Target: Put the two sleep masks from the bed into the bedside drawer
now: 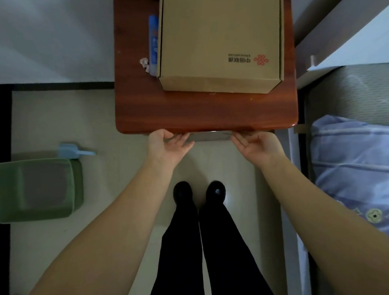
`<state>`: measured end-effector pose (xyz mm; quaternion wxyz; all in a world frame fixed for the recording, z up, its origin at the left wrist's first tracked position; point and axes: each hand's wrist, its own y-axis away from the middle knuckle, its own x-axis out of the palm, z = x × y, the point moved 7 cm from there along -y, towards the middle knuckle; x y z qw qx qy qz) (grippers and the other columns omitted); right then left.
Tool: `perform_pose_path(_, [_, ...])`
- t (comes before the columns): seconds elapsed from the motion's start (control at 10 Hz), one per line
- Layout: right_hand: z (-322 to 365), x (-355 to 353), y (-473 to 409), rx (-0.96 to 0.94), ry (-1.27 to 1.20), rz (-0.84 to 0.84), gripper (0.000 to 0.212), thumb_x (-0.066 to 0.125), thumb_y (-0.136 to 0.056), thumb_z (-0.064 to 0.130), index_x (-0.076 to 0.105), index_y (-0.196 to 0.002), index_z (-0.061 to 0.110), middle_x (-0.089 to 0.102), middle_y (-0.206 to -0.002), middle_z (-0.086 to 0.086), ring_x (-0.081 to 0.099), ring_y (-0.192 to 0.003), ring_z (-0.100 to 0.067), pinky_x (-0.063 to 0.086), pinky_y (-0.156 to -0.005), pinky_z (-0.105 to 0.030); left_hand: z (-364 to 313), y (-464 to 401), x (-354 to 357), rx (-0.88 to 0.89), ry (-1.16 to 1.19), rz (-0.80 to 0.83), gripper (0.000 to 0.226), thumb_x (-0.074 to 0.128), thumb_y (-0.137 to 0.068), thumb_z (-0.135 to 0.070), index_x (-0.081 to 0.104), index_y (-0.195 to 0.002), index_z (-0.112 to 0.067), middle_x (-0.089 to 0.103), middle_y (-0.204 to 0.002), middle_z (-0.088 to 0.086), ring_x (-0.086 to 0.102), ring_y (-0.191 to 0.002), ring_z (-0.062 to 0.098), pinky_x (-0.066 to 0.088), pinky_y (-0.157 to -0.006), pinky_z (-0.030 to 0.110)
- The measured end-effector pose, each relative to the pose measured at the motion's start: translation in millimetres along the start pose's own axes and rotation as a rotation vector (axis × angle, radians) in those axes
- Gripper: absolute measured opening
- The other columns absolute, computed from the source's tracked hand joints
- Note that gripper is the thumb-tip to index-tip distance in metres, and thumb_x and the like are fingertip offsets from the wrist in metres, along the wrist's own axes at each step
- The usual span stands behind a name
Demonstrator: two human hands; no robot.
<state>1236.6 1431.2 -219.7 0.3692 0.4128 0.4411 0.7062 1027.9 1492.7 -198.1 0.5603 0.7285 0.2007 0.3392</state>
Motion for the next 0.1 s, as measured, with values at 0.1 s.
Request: perform_pose_path(0.1, [-7.0,-3.8,8.5,0.036,0.047,0.003,0.042,0.025,-0.085,-0.010,0.054,-0.111,0.004,0.055,-0.129,-0.016,0.056,-0.111,-0.031,0.044,-0.093,-0.043,6.0,9.2,-8.0,-0.001,-0.150,0.013,0.041,0.020,-0.083,0.005,0.047,-0.114,0.002,0.035,-0.148,0.020,0.029,-0.140,0.031,0.024,-0.112,0.053])
